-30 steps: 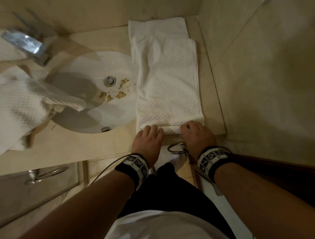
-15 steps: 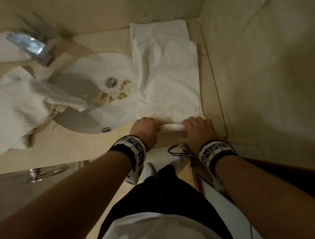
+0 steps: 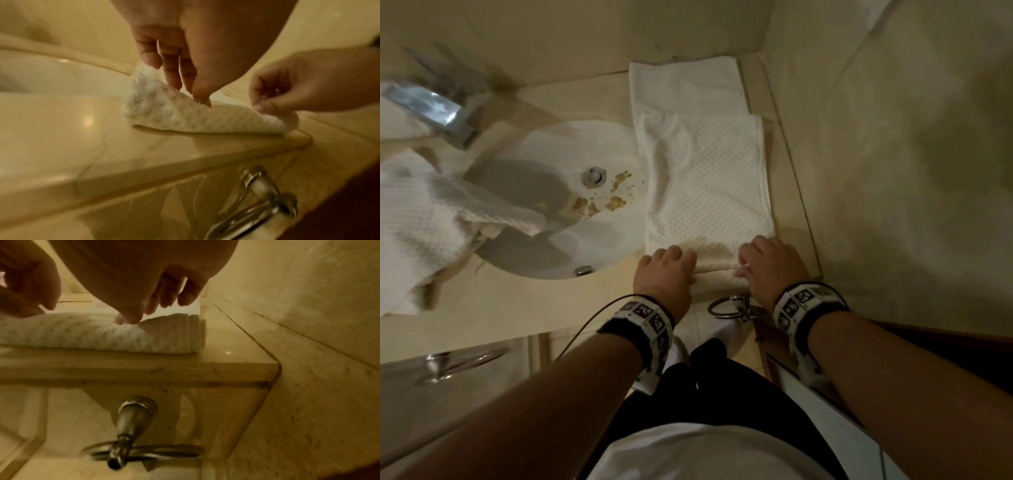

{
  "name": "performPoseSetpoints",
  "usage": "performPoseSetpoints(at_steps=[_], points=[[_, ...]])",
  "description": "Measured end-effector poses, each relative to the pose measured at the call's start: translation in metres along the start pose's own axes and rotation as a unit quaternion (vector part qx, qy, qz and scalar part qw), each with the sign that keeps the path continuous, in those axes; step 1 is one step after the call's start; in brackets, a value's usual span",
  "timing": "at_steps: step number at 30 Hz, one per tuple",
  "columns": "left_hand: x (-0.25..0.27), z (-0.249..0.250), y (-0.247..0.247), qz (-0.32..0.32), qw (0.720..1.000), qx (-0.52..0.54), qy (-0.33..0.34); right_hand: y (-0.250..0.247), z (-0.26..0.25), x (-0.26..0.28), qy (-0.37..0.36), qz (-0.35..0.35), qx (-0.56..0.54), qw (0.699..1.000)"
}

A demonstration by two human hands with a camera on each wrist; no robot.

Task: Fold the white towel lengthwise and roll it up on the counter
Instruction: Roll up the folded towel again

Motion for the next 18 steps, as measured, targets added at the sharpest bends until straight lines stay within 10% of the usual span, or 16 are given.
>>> performPoseSetpoints(at_steps=[3, 9, 18], points=[[0.008, 0.021, 0.006, -0.026, 0.994, -0.079, 0.07, 0.011, -0.019, 0.015, -0.053, -0.037, 0.058, 0.996], [0.021, 0.03, 0.021, -0.065, 0.99, -0.101, 0.07, 0.016, -0.023, 0.039, -0.077, 0.111, 0.111, 0.985], [0.001, 0.011, 0.014, -0.016, 0.992, -0.073, 0.098, 0.017, -0.018, 0.016, -0.013, 0.0, 0.065, 0.998]])
Point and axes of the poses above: each hand's wrist, its own x-axis away from the middle knuckle, its own y-axis out of the palm, z = x × y, the point moved 6 cm from there along -x, towards the middle knuckle, and after that the axes turned 3 degrees about y, right-handed, at the moved point
